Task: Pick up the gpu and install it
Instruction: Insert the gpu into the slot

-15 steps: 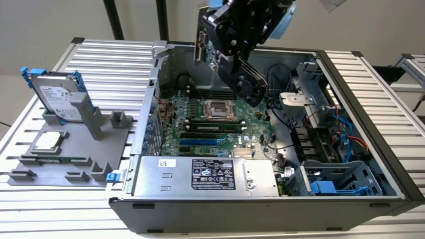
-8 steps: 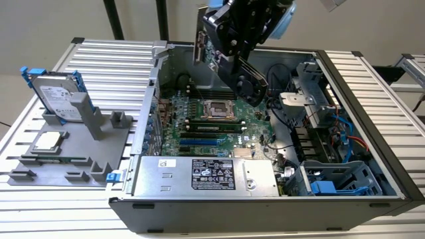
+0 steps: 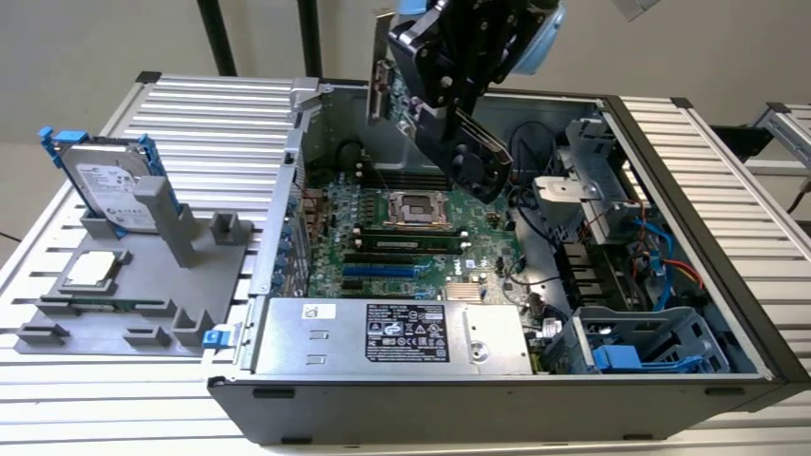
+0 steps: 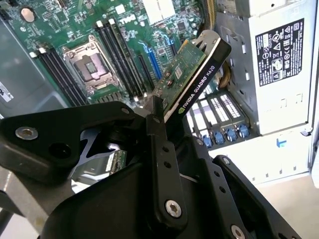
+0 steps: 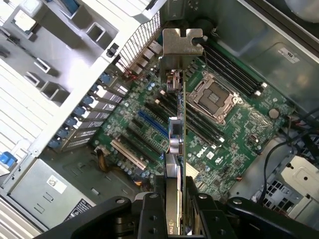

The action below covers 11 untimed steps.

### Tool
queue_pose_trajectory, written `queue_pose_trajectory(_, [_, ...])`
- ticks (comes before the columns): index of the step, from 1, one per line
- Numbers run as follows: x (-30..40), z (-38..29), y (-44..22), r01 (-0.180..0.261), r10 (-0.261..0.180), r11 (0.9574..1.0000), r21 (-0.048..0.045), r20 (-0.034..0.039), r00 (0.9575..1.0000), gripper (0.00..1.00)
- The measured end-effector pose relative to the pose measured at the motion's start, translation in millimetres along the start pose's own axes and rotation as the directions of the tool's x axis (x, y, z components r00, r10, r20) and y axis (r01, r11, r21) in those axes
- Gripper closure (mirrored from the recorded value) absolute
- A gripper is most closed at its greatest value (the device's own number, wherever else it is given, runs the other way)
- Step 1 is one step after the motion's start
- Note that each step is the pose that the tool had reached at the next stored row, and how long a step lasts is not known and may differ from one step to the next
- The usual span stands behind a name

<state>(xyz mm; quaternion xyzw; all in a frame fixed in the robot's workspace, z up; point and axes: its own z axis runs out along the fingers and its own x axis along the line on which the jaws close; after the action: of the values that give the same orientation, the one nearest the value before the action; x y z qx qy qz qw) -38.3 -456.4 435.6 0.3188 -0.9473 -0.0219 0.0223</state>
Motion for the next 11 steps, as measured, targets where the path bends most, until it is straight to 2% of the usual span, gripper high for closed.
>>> queue_pose_trajectory(11, [0.0, 0.0, 0.0, 0.033, -0.033, 0.9995, 0.0009, -0.0019, 0.9995, 1.0])
